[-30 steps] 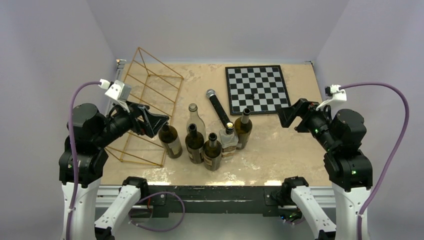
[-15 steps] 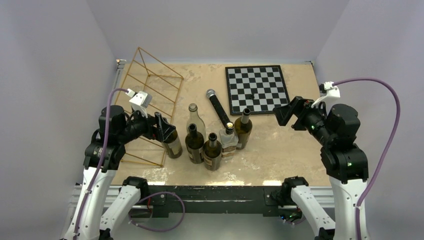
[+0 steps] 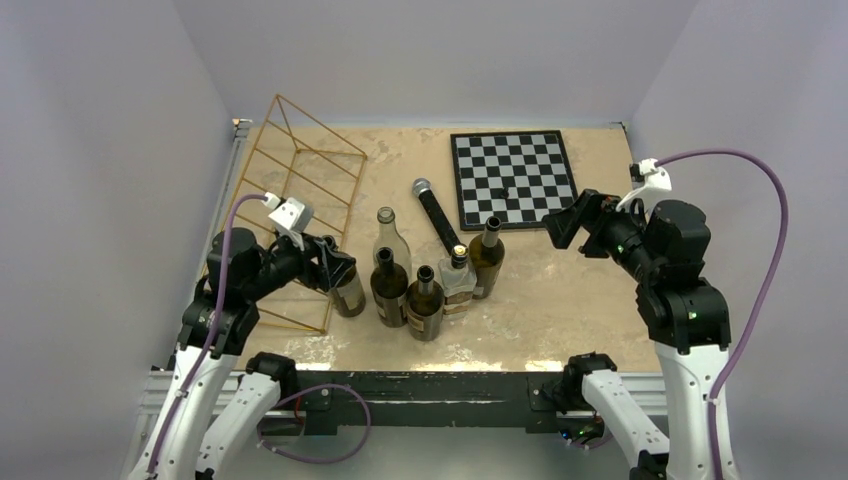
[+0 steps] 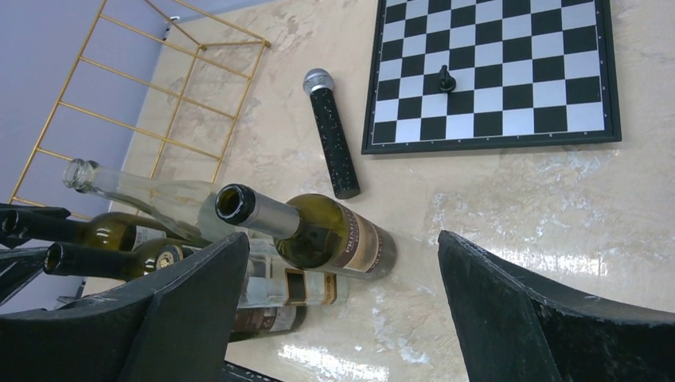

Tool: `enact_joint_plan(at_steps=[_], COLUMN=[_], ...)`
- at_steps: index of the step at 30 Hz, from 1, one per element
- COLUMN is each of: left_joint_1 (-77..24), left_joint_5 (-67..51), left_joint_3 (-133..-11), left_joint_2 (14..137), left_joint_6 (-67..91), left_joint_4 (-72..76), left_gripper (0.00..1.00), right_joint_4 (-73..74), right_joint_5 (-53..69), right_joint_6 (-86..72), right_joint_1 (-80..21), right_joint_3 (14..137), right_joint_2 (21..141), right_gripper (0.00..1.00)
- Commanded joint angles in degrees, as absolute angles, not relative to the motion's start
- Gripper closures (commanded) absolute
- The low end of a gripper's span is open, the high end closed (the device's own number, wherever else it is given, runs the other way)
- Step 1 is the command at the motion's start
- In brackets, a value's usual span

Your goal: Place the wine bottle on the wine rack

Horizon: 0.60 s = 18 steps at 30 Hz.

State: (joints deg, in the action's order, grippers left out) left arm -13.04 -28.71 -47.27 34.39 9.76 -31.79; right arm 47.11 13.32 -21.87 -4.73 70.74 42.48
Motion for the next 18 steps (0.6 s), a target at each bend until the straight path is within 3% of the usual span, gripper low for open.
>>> enact_joint_plan(at_steps=[1, 3, 9, 12, 18], left_joint_1=[-13.75, -13.80, -14.04, -14.06, -14.06], left_joint_5=[-27.68, -26.36, -21.89, -17.73, -5.44], left_joint_3=[-45.19, -44.44, -44.58, -45.95, -53.54], left_joint_2=[34.09, 34.10, 34.11, 33.53, 32.62], left_joint_6=[7.33, 6.97, 6.69, 7.78, 10.29], left_joint_4=[-27.00, -26.53, -26.88, -27.67, -33.12], left_gripper=[0.33, 0.38, 0.67, 0.97, 1.00], right_joint_4=[45.19, 45.18, 45.59, 45.56, 45.21], right_joint_5=[15.20, 15.05, 14.24, 14.79, 15.46], right_joint_6=[-20.68, -20.62, -20.61, -20.65, -20.99], right_joint_1=[-4.42, -4.47, -4.42, -4.44, -4.46], right_joint_3=[70.58, 70.44, 70.41, 70.26, 70.18], right_joint_2=[42.87, 42.67, 42.30, 42.08, 41.70], right_gripper=[0.06, 0.06, 0.06, 0.06, 0.05])
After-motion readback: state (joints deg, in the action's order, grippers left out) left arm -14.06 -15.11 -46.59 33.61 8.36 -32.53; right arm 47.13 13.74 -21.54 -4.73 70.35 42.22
